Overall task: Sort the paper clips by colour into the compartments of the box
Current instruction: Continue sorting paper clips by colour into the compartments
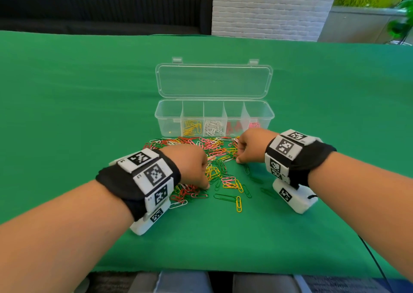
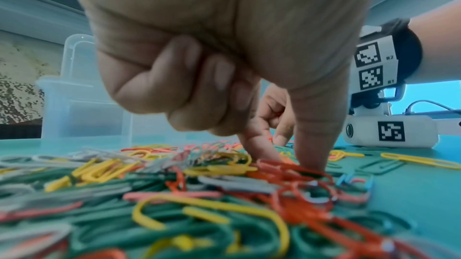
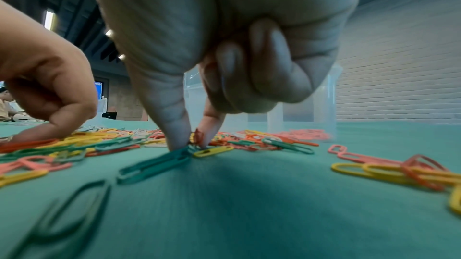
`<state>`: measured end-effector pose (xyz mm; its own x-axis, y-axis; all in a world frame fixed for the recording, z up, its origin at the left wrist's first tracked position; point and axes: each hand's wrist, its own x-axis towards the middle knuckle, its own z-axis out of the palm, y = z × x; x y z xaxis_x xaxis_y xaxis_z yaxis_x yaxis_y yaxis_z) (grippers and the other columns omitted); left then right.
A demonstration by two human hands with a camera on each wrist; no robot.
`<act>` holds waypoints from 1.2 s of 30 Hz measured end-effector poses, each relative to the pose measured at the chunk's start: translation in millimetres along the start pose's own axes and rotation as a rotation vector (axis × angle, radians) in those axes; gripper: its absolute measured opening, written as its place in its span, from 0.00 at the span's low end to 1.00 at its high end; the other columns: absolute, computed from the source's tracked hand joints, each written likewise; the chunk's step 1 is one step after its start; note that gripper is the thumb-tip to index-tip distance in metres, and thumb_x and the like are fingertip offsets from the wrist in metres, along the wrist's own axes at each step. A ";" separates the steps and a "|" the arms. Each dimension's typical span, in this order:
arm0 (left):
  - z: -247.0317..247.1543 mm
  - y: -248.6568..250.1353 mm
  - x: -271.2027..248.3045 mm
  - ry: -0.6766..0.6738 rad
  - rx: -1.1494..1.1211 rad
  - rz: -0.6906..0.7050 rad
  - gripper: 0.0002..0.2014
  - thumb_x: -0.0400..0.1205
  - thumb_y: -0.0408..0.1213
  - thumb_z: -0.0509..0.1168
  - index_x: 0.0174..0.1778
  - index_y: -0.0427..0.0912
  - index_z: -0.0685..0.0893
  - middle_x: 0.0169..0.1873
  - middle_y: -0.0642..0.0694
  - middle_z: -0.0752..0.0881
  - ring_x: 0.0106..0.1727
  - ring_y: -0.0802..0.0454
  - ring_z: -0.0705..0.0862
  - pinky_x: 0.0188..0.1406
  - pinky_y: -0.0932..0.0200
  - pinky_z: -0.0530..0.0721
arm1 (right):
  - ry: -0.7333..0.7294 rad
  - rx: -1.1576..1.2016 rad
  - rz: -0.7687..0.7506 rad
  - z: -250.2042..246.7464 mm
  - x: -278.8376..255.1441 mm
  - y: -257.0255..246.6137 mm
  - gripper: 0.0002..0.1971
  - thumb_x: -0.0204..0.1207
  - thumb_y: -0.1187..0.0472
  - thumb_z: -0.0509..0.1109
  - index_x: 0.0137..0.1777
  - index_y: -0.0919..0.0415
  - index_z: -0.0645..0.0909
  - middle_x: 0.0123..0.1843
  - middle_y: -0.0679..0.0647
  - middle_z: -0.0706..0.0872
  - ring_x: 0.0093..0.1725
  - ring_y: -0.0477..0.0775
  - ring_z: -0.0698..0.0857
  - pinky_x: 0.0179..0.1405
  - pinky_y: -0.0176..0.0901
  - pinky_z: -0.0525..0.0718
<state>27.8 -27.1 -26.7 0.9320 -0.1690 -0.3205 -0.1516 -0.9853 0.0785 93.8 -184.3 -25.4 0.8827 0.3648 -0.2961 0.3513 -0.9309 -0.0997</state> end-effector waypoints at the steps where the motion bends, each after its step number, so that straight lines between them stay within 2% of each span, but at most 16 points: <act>1: 0.3 1.4 -0.1 -0.003 -0.013 0.010 0.10 0.74 0.51 0.71 0.39 0.47 0.83 0.34 0.51 0.82 0.37 0.52 0.79 0.28 0.63 0.71 | 0.011 0.005 -0.007 1.2 -0.1 0.9 0.11 0.75 0.56 0.71 0.50 0.64 0.85 0.44 0.57 0.85 0.41 0.50 0.78 0.43 0.38 0.77; 4: 0.5 2.0 1.1 0.004 -0.037 0.042 0.06 0.75 0.46 0.70 0.38 0.49 0.82 0.32 0.53 0.80 0.33 0.55 0.77 0.28 0.64 0.71 | 0.056 0.026 -0.046 2.7 0.2 1.9 0.11 0.76 0.58 0.68 0.50 0.64 0.86 0.51 0.60 0.88 0.41 0.50 0.77 0.40 0.36 0.75; 6: -0.6 -0.1 1.8 0.008 -0.071 0.043 0.04 0.76 0.44 0.70 0.39 0.49 0.82 0.30 0.55 0.79 0.29 0.60 0.74 0.25 0.64 0.69 | 0.060 0.050 -0.059 1.6 0.0 2.3 0.10 0.77 0.59 0.67 0.50 0.64 0.86 0.49 0.59 0.88 0.40 0.50 0.77 0.32 0.33 0.72; 8: -2.2 -3.1 3.0 0.022 -0.106 0.039 0.04 0.77 0.44 0.69 0.40 0.48 0.83 0.29 0.55 0.78 0.29 0.61 0.73 0.25 0.65 0.68 | 0.064 0.063 -0.059 -0.1 -0.2 2.5 0.10 0.78 0.59 0.67 0.51 0.64 0.85 0.42 0.56 0.84 0.38 0.48 0.77 0.26 0.30 0.68; 11: -3.0 -4.7 4.5 0.060 -0.136 0.046 0.03 0.79 0.41 0.64 0.41 0.47 0.81 0.32 0.53 0.78 0.31 0.57 0.74 0.27 0.64 0.70 | 0.084 0.072 -0.051 -1.0 0.3 3.2 0.09 0.79 0.59 0.65 0.50 0.63 0.85 0.39 0.52 0.80 0.37 0.48 0.76 0.29 0.33 0.70; 13: -2.7 -4.6 4.8 0.083 -0.169 0.050 0.06 0.79 0.40 0.61 0.36 0.48 0.75 0.32 0.51 0.77 0.33 0.53 0.73 0.30 0.63 0.70 | 0.095 0.079 -0.030 -0.8 1.1 3.7 0.08 0.79 0.59 0.64 0.46 0.60 0.83 0.37 0.52 0.79 0.40 0.51 0.76 0.33 0.35 0.71; 15: -3.1 -4.6 4.4 0.090 -0.215 0.053 0.09 0.79 0.40 0.60 0.32 0.48 0.70 0.31 0.51 0.75 0.34 0.52 0.72 0.30 0.64 0.70 | 0.093 0.109 -0.001 -0.6 1.1 3.4 0.09 0.79 0.59 0.62 0.36 0.56 0.75 0.35 0.51 0.76 0.41 0.53 0.76 0.33 0.37 0.72; 17: -4.3 -5.0 3.3 0.098 -0.252 0.047 0.11 0.79 0.40 0.60 0.32 0.48 0.68 0.30 0.51 0.74 0.32 0.53 0.71 0.29 0.64 0.69 | 0.077 0.131 0.006 -0.3 1.5 3.2 0.12 0.79 0.59 0.60 0.33 0.54 0.69 0.37 0.52 0.75 0.41 0.53 0.75 0.38 0.39 0.73; 21: -7.7 -5.8 1.2 0.105 -0.297 0.025 0.11 0.78 0.39 0.61 0.31 0.47 0.67 0.29 0.51 0.72 0.30 0.54 0.69 0.30 0.62 0.70 | 0.055 0.183 -0.010 -4.8 -2.4 4.3 0.09 0.79 0.62 0.58 0.37 0.56 0.68 0.39 0.54 0.74 0.40 0.53 0.73 0.34 0.39 0.72; 24: -8.8 -6.5 -0.1 0.110 -0.324 0.032 0.11 0.77 0.37 0.62 0.30 0.47 0.68 0.28 0.51 0.72 0.30 0.54 0.70 0.30 0.61 0.70 | 0.006 0.302 0.008 -8.3 -5.1 9.4 0.08 0.79 0.62 0.60 0.37 0.56 0.69 0.36 0.52 0.75 0.32 0.50 0.72 0.29 0.36 0.71; 27: -8.7 -7.6 -0.8 0.114 -0.339 0.070 0.10 0.76 0.35 0.63 0.31 0.48 0.70 0.29 0.53 0.75 0.30 0.56 0.71 0.30 0.62 0.72 | -0.017 0.476 0.036 -8.7 -4.7 16.7 0.09 0.77 0.67 0.61 0.37 0.57 0.70 0.33 0.53 0.76 0.27 0.49 0.71 0.26 0.37 0.72; 31: -6.0 -5.3 -1.1 0.099 -0.330 0.107 0.08 0.77 0.34 0.65 0.37 0.50 0.74 0.32 0.55 0.77 0.33 0.56 0.75 0.33 0.62 0.75 | -0.045 0.553 0.035 -10.8 -6.0 21.7 0.11 0.77 0.71 0.64 0.37 0.56 0.76 0.32 0.53 0.77 0.26 0.48 0.72 0.26 0.37 0.72; 34: -3.8 -4.6 0.1 0.072 -0.385 0.116 0.08 0.78 0.34 0.66 0.49 0.50 0.76 0.36 0.55 0.79 0.36 0.56 0.77 0.37 0.61 0.76 | -0.066 0.577 0.032 -12.6 -8.0 23.3 0.10 0.78 0.69 0.65 0.38 0.56 0.79 0.32 0.52 0.78 0.26 0.47 0.73 0.28 0.35 0.73; 36: -4.3 -5.3 0.9 0.079 -0.406 0.090 0.11 0.80 0.34 0.62 0.56 0.52 0.77 0.36 0.57 0.78 0.33 0.61 0.76 0.33 0.65 0.74 | -0.056 0.627 0.058 -11.6 -5.7 24.4 0.10 0.78 0.70 0.63 0.38 0.58 0.77 0.32 0.55 0.78 0.27 0.48 0.72 0.27 0.37 0.73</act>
<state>30.9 -21.9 -23.3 0.9460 -0.2354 -0.2230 -0.1062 -0.8746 0.4730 100.9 -208.9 -15.2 0.8711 0.3279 -0.3657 0.0384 -0.7878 -0.6148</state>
